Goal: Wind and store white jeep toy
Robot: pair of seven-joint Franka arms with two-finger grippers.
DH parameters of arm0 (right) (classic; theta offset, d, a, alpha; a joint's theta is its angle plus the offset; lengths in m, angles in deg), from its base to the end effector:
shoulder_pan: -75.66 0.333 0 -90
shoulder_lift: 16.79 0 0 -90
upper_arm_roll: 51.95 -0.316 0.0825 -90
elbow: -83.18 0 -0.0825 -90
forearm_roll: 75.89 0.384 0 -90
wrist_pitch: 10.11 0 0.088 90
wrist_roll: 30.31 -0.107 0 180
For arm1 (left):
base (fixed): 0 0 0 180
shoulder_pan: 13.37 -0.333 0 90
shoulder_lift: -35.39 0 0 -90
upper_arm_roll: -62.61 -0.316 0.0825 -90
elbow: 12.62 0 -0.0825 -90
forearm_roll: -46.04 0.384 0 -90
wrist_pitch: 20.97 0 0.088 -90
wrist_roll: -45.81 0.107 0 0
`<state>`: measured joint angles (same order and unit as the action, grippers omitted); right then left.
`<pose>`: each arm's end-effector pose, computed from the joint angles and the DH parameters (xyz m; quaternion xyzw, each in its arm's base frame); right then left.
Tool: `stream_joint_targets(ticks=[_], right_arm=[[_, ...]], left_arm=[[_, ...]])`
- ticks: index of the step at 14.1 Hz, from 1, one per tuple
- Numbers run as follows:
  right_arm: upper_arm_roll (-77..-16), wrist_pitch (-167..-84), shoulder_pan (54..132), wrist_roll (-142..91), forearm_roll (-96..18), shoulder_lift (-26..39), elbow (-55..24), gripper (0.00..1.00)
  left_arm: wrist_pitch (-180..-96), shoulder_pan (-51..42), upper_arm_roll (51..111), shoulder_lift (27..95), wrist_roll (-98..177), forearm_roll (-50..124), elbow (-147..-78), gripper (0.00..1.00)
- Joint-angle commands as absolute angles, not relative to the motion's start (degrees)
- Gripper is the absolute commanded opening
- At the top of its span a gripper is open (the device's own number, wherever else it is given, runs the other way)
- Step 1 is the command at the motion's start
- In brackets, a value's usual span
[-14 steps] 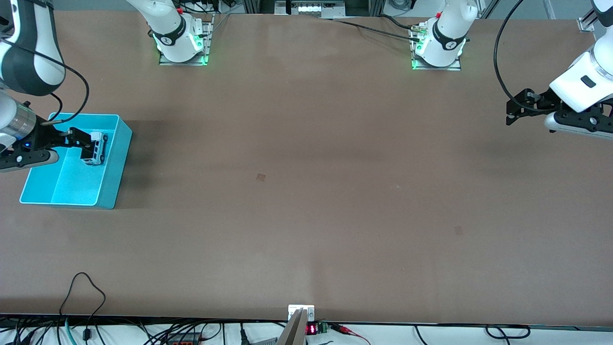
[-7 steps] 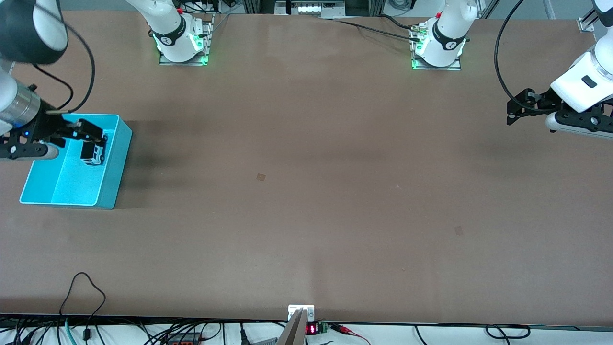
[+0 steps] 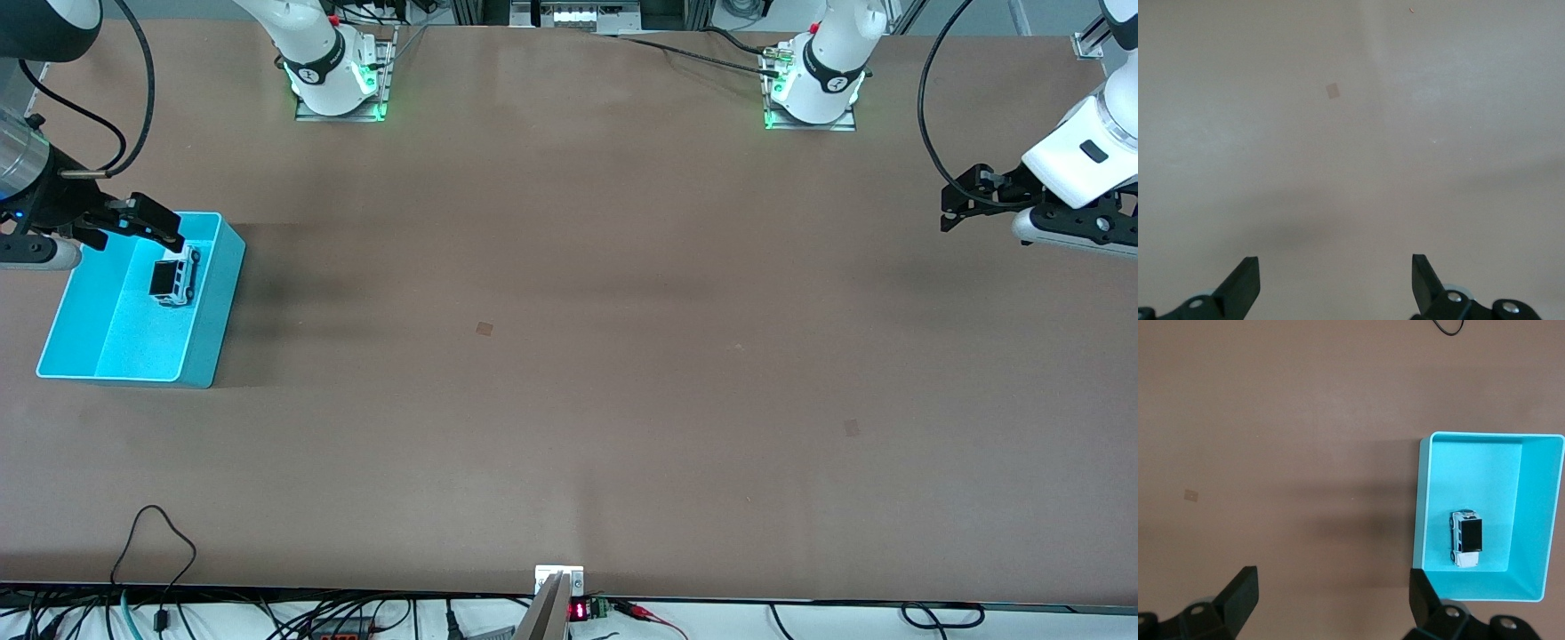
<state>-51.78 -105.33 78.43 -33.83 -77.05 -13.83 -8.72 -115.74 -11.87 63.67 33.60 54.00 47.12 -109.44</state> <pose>0.5765 0.0242 0.5876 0.9999 -0.0071 0.0037 0.0100 0.5494 -0.0228 0.5926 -0.9955 0.0945 0.0027 0.0096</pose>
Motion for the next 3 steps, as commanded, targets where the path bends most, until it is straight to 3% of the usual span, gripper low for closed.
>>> stream_joint_targets(ticks=[1,3], right_arm=[[-52.4,-104.5,77.9,-33.5,-76.4,-14.4,-8.1,1.00],[-52.3,-104.4,77.9,-33.4,-76.4,-14.4,-8.1,1.00]], left_arm=[[-114.5,-12.3,63.8,33.3,54.5,46.3,-108.5,1.00],[-114.5,-12.2,63.8,33.3,54.5,46.3,-108.5,1.00]])
